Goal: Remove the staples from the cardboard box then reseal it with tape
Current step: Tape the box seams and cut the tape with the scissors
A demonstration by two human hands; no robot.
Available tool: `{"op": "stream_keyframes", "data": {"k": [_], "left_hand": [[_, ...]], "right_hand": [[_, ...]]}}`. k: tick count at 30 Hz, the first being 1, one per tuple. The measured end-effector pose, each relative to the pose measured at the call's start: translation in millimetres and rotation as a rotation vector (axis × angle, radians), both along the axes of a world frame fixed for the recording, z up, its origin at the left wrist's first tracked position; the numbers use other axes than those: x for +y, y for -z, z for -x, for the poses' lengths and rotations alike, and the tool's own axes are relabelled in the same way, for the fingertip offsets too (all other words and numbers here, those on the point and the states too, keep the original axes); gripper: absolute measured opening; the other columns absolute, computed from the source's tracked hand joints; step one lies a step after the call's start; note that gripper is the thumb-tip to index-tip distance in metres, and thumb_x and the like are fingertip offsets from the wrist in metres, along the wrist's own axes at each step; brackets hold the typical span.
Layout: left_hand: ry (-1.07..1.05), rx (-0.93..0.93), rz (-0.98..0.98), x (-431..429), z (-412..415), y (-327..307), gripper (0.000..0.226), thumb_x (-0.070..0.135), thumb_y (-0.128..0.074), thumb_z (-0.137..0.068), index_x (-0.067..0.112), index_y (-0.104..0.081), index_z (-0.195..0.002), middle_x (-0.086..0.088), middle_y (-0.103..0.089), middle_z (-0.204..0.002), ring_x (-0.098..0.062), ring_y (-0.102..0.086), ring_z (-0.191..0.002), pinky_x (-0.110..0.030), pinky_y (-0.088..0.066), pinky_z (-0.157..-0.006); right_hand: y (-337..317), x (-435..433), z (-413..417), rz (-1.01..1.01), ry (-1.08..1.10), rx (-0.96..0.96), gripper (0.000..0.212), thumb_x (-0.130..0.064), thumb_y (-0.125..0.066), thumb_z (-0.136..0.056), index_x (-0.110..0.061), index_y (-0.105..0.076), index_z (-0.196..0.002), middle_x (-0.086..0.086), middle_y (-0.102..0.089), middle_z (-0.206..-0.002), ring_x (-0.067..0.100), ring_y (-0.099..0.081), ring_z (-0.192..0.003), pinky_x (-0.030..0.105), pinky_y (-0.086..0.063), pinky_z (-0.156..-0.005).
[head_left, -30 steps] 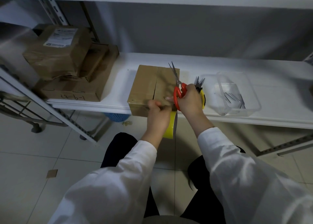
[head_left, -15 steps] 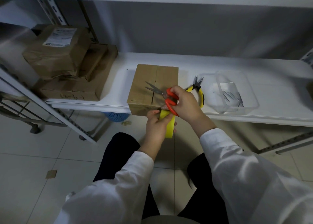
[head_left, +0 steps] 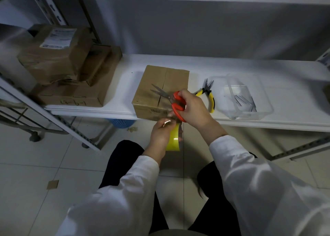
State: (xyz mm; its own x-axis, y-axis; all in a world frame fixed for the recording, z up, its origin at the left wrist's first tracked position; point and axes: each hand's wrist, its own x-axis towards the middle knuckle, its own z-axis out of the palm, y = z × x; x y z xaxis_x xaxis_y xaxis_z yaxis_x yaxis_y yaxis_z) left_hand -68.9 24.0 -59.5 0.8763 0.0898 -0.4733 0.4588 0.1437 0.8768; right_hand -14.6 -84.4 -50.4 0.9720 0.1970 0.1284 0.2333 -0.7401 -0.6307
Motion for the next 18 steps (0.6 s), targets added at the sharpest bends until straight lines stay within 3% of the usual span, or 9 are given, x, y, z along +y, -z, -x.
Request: {"op": "stream_keyframes", "data": {"k": [5,8,10,14,18], "left_hand": [[0.091,-0.028,0.043,10,-2,5,0.014,0.004,-0.058,-0.089,0.004,-0.055,-0.102,0.0,-0.058,-0.077,0.005,-0.062,-0.047,-0.009,-0.044,-0.04],[0.165,-0.019,0.05,18,-3,16,0.019,0.012,-0.061,-0.087,0.015,-0.058,-0.106,0.0,-0.064,-0.092,-0.01,-0.067,-0.081,-0.021,-0.051,-0.065],[0.147,-0.01,0.062,20,-5,23,0.011,0.015,-0.06,-0.088,0.02,-0.062,-0.097,-0.001,-0.064,-0.094,-0.017,-0.061,-0.091,-0.027,-0.048,-0.074],[0.097,0.004,-0.207,20,-10,37,0.008,0.02,-0.064,-0.086,0.014,-0.061,-0.09,-0.003,-0.06,-0.099,-0.018,-0.053,-0.098,-0.023,-0.039,-0.077],[0.109,-0.001,-0.296,15,-10,39,0.012,0.027,-0.059,-0.09,0.015,-0.058,-0.09,-0.002,-0.057,-0.1,-0.018,-0.051,-0.098,-0.024,-0.036,-0.08]], "right_hand": [[7,4,-2,0.05,0.009,-0.068,0.036,-0.022,-0.069,-0.081,-0.008,-0.056,-0.111,0.01,-0.063,-0.105,0.024,-0.057,-0.097,0.02,-0.037,-0.073],[7,8,-4,0.081,0.023,-0.124,0.039,-0.026,-0.07,-0.081,-0.008,-0.058,-0.113,0.011,-0.066,-0.105,0.026,-0.06,-0.097,0.022,-0.039,-0.073],[4,9,-6,0.098,0.032,-0.139,0.04,-0.03,-0.069,-0.081,-0.01,-0.059,-0.115,0.01,-0.067,-0.106,0.027,-0.061,-0.097,0.025,-0.041,-0.074],[2,9,-7,0.145,0.033,-0.141,0.045,-0.036,-0.07,-0.081,-0.014,-0.057,-0.118,0.009,-0.068,-0.108,0.028,-0.062,-0.097,0.03,-0.047,-0.077],[0,9,-8,0.163,0.028,-0.103,0.049,-0.037,-0.071,-0.08,-0.015,-0.054,-0.12,0.009,-0.066,-0.111,0.028,-0.062,-0.099,0.034,-0.051,-0.08]]}}
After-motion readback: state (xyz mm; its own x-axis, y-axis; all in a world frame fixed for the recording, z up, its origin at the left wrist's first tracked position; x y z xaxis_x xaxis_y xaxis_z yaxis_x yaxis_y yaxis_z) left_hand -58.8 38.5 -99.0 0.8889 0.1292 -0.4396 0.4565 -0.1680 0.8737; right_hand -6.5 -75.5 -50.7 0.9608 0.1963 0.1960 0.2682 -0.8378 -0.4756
